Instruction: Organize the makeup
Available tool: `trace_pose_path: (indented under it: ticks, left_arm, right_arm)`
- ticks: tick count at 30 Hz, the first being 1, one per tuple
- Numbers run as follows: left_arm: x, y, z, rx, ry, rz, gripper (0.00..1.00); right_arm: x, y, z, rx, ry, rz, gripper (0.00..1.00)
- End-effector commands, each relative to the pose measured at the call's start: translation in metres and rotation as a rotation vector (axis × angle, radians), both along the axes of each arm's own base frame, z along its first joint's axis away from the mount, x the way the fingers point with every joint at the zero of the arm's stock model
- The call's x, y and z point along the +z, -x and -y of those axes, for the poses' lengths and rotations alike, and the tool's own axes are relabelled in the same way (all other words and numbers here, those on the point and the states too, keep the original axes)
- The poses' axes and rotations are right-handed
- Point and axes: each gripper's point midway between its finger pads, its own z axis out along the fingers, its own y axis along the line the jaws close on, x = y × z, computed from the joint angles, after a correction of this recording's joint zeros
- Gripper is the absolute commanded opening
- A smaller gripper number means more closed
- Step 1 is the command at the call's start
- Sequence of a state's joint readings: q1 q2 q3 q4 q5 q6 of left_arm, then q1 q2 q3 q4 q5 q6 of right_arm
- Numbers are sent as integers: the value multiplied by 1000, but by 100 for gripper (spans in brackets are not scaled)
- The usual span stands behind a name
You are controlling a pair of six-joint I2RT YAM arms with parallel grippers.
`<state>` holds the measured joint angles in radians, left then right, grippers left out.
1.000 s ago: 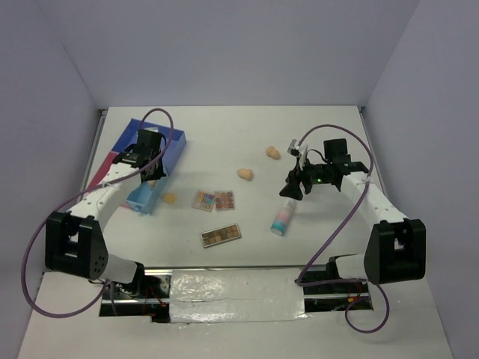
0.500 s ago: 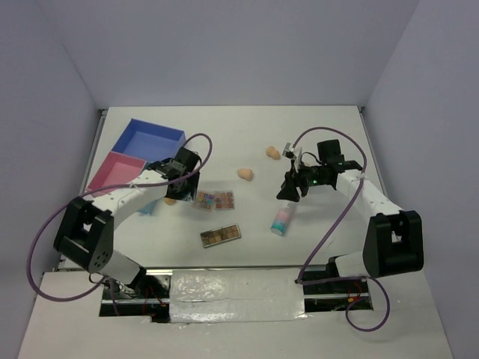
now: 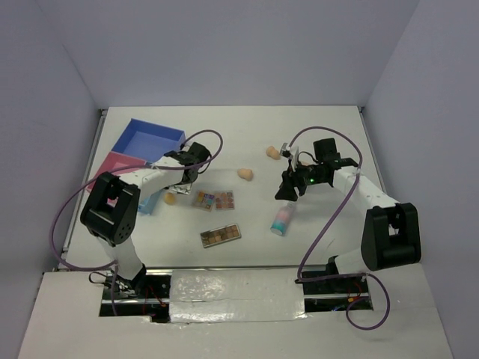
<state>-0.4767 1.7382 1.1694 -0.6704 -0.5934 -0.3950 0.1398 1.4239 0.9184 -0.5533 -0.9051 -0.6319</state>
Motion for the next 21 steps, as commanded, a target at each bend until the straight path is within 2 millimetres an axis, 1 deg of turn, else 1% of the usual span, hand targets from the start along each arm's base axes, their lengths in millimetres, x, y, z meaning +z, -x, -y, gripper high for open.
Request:
trace_pose_path:
  ticks: [1,4,12,19,21]
  left_arm:
    - [1,-6,-7,3,-72,0,56]
    - [-3,-5,-8,2,-77,-13,55]
    - [-8,3,-6,0,-50,-35,55]
    - [-18,16,-8,2,-44,-76,54]
    - [-21,20,-9,1,-44,-86,49]
  right_arm:
    - [11,-7,-5,6,-12,39,61]
    - [11,-6,-4,0,-12,38,61]
    - [13,-8,-5,1,-10,43,61]
    - [13,-8,-4,2,-8,43,61]
    - [13,-8,-4,3,-9,44,61]
